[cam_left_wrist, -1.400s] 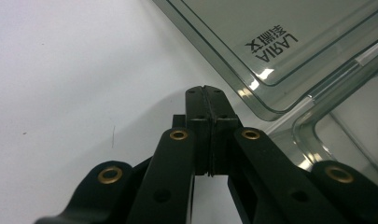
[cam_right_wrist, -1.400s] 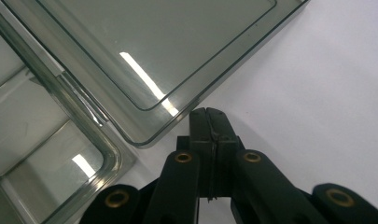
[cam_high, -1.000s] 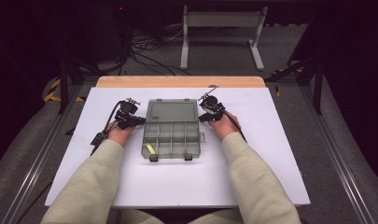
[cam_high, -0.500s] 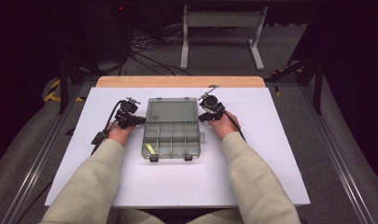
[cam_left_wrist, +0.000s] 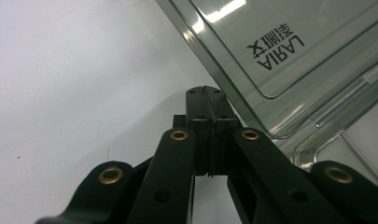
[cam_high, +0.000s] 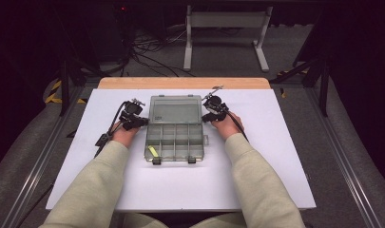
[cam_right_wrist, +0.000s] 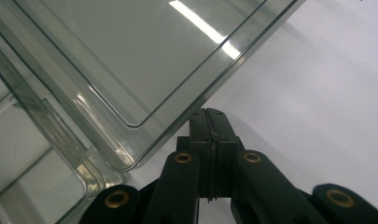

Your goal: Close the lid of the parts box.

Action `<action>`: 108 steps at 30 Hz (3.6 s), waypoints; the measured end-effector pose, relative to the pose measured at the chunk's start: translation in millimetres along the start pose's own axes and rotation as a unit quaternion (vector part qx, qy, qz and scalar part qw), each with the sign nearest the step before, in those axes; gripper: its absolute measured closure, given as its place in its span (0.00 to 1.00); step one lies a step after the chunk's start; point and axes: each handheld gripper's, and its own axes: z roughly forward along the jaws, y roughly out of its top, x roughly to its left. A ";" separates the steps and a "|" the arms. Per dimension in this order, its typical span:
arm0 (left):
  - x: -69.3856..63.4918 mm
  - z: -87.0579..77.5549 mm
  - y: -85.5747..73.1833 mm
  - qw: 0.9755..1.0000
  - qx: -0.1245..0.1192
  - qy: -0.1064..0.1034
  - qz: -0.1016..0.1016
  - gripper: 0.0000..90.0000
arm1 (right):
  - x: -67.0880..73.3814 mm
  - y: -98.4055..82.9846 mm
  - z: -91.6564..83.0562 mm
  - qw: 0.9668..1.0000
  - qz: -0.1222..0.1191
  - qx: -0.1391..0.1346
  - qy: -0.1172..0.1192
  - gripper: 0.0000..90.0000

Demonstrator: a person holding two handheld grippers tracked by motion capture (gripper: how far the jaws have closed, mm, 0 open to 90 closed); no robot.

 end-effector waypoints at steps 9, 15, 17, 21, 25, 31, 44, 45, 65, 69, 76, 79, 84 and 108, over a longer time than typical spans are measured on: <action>2.3 2.5 2.2 1.000 -0.009 0.002 -0.005 0.99 | -1.8 2.6 1.9 1.000 0.002 -0.003 -0.002 1.00; 3.7 4.1 2.6 1.000 -0.014 -0.007 -0.015 0.99 | -2.1 4.2 2.6 1.000 -0.002 -0.002 -0.005 1.00; 4.0 4.4 2.7 1.000 -0.016 -0.007 -0.016 0.99 | -2.4 4.9 3.2 1.000 -0.001 -0.003 -0.006 1.00; 4.6 4.9 2.9 1.000 -0.019 -0.008 -0.019 0.99 | -3.2 5.6 4.1 1.000 -0.001 -0.007 -0.007 1.00; 4.1 5.2 2.8 0.999 -0.021 -0.007 -0.031 1.00 | -4.0 5.8 4.2 1.000 -0.001 -0.008 -0.005 1.00; 4.4 5.7 3.0 0.999 -0.023 -0.008 -0.030 0.99 | -5.2 6.0 5.0 1.000 0.006 -0.012 -0.004 1.00; 5.7 6.1 2.2 0.999 -0.031 -0.013 -0.035 0.99 | -3.6 7.0 5.7 1.000 0.007 -0.015 -0.011 1.00; 5.5 6.1 2.1 0.999 -0.032 -0.012 -0.035 1.00 | -3.6 7.0 5.7 1.000 0.006 -0.016 -0.012 1.00; 3.0 -3.3 4.4 0.998 -0.056 -0.002 -0.032 0.99 | -1.2 9.9 -5.8 0.998 0.014 -0.054 -0.021 1.00; 3.6 -6.4 5.2 0.997 -0.064 -0.005 -0.033 0.99 | -0.6 11.0 -9.2 0.998 0.010 -0.063 -0.022 1.00; 3.5 -8.9 5.7 0.997 -0.071 -0.005 -0.034 0.99 | -0.2 12.4 -14.6 0.997 0.009 -0.077 -0.027 1.00; 3.6 -9.5 5.7 0.997 -0.075 -0.002 -0.034 0.99 | 0.2 13.3 -17.0 0.996 0.008 -0.084 -0.028 1.00; 3.8 -11.1 5.9 0.996 -0.077 -0.004 -0.033 0.99 | -0.1 14.0 -19.9 0.995 0.005 -0.092 -0.029 1.00; -2.0 -41.8 6.9 0.992 -0.122 -0.013 -0.008 0.98 | 14.1 14.1 -58.6 0.990 -0.027 -0.135 -0.013 1.00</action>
